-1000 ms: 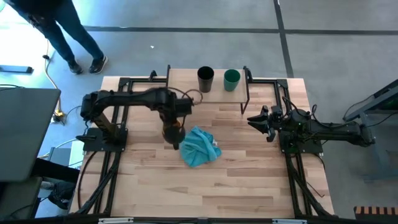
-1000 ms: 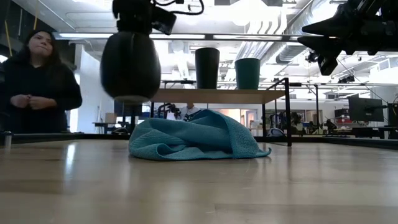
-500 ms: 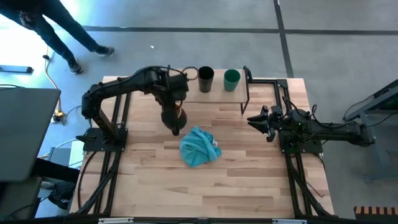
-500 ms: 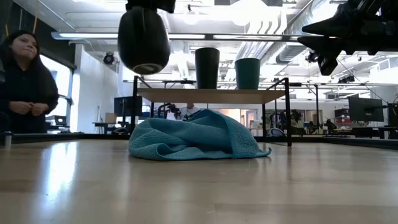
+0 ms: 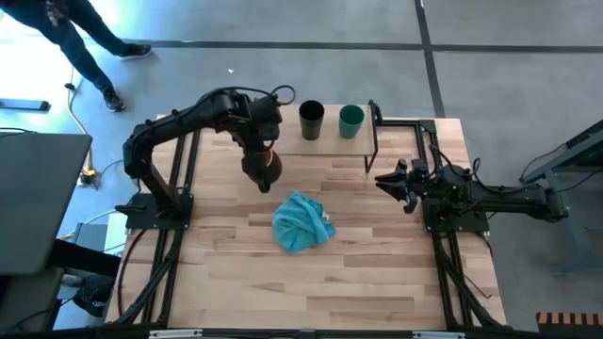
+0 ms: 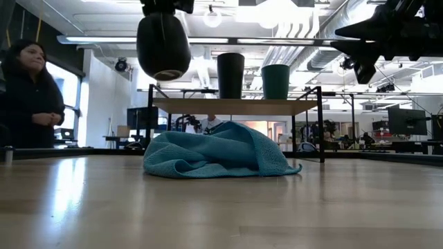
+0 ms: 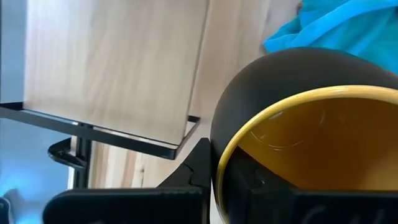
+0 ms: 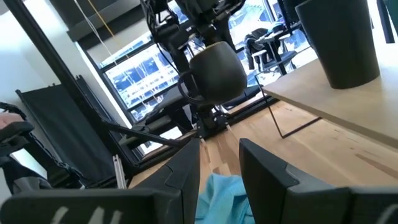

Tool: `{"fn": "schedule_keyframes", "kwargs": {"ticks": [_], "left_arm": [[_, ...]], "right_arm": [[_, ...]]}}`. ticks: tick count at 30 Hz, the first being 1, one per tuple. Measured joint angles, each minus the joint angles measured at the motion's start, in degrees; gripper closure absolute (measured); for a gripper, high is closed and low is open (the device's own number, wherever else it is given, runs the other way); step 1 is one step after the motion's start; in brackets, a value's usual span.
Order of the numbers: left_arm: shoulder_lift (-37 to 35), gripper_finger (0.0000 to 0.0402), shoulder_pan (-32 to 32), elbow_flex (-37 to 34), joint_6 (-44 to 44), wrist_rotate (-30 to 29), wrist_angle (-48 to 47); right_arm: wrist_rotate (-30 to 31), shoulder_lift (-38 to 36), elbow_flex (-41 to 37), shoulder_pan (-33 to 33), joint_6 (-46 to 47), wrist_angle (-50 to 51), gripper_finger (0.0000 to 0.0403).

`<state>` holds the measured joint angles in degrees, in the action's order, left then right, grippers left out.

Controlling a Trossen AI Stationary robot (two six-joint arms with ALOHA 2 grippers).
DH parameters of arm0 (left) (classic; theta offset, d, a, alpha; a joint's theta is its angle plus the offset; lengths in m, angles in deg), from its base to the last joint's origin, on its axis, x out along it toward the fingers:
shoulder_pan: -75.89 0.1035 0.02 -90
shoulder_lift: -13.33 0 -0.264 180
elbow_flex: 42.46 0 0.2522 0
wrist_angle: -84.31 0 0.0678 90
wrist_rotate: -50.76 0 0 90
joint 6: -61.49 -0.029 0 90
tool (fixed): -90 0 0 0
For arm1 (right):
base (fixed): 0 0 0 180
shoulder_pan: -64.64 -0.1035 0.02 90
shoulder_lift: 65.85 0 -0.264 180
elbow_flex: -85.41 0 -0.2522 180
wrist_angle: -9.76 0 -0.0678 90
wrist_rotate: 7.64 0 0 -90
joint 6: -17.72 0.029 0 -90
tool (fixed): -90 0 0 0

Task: Stack small to large cups/mugs on shelf
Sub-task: Put the black mug on the shelf

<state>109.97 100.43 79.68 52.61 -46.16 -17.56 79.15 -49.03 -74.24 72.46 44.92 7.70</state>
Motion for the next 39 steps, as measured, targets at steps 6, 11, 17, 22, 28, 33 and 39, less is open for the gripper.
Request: {"fn": "schedule_keyframes", "kwargs": {"ticks": [6,11,17,22,28,33,39], "left_arm": [[0.0,0.0398,1.85,0.0,-1.51,-0.22,0.17],[0.0,0.0398,2.44,0.03,-3.4,-0.39,1.04],[0.0,0.0398,2.94,4.59,-5.26,-0.4,1.88],[0.09,0.0398,4.37,10.84,-6.32,-1.05,1.34],[3.01,0.0398,6.19,20.02,-6.31,-1.12,-2.13],[5.79,0.0399,7.1,24.89,-7.84,-0.17,-2.13],[9.47,0.0399,8.59,25.87,-10.01,-0.23,-2.0]], "right_arm": [[0.02,-0.02,0.0,0.02,0.0,-1.2,0.0299],[0.02,-0.02,0.0,0.01,0.0,-1.18,0.0299],[0.02,-0.02,0.0,0.0,0.68,-1.15,0.0299],[-0.68,0.0,0.0,0.01,1.36,-0.98,0.0299],[-6.31,-0.02,0.0,0.0,1.39,-0.99,0.0299],[-9.12,-0.02,0.0,0.0,-1.28,0.04,0.0299],[-6.66,-0.02,0.0,0.0,-4.14,6.35,0.0299]]}}
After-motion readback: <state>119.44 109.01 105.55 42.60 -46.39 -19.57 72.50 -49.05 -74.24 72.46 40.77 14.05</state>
